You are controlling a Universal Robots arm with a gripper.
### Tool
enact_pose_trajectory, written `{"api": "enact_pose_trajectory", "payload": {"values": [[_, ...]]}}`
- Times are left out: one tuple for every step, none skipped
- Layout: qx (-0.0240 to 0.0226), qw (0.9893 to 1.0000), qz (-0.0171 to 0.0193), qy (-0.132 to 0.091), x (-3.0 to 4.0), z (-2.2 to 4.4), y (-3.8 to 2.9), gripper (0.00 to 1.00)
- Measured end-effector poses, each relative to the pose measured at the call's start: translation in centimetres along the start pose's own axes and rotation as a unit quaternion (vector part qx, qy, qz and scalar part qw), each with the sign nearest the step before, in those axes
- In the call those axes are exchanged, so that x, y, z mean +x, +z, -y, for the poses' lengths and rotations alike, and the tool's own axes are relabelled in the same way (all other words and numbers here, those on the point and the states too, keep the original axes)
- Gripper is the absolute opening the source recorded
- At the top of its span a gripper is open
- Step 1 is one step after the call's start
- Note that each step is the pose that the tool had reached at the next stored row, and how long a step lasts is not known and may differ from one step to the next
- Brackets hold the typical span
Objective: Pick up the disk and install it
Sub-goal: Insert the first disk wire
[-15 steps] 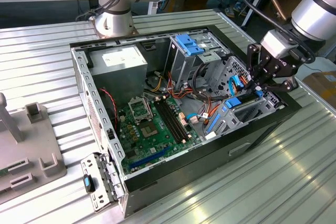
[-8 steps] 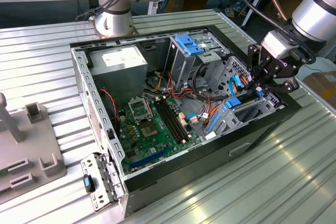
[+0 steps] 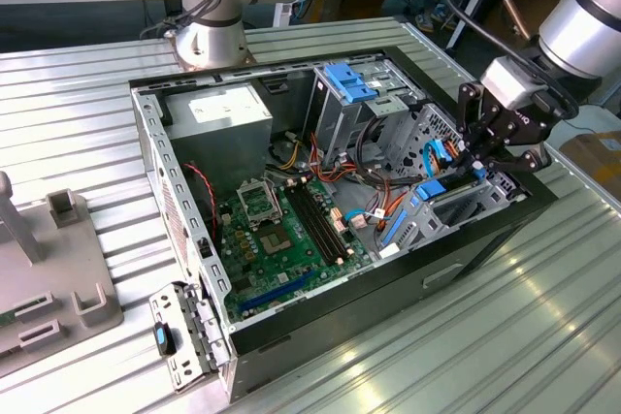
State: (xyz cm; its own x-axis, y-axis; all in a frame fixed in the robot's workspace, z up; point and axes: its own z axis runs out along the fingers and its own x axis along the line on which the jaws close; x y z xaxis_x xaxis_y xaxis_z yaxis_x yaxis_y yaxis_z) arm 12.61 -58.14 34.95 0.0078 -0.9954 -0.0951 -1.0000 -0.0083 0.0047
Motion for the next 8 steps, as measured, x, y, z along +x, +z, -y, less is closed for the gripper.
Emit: {"api": "enact_pose_trajectory", "payload": {"values": [[0.0001, 1.0, 0.0, 0.001, 0.0, 0.0, 0.01, 0.16], [0.0001, 1.0, 0.0001, 0.001, 0.0, 0.0, 0.01, 0.16], [0.0002, 1.0, 0.0, 0.001, 0.0, 0.0, 0.01, 0.16], [0.0002, 1.0, 0.0001, 0.001, 0.0, 0.0, 0.01, 0.16], [0.0002, 1.0, 0.0001, 0.001, 0.02, 0.0, 0.02, 0.16], [0.0002, 1.0, 0.0002, 0.002, 0.05, 0.0, 0.04, 0.16], [0.0002, 1.0, 0.0001, 0.001, 0.06, 0.0, 0.11, 0.16], [0.0002, 1.0, 0.0001, 0.001, 0.07, 0.0, 0.17, 0.16]]}}
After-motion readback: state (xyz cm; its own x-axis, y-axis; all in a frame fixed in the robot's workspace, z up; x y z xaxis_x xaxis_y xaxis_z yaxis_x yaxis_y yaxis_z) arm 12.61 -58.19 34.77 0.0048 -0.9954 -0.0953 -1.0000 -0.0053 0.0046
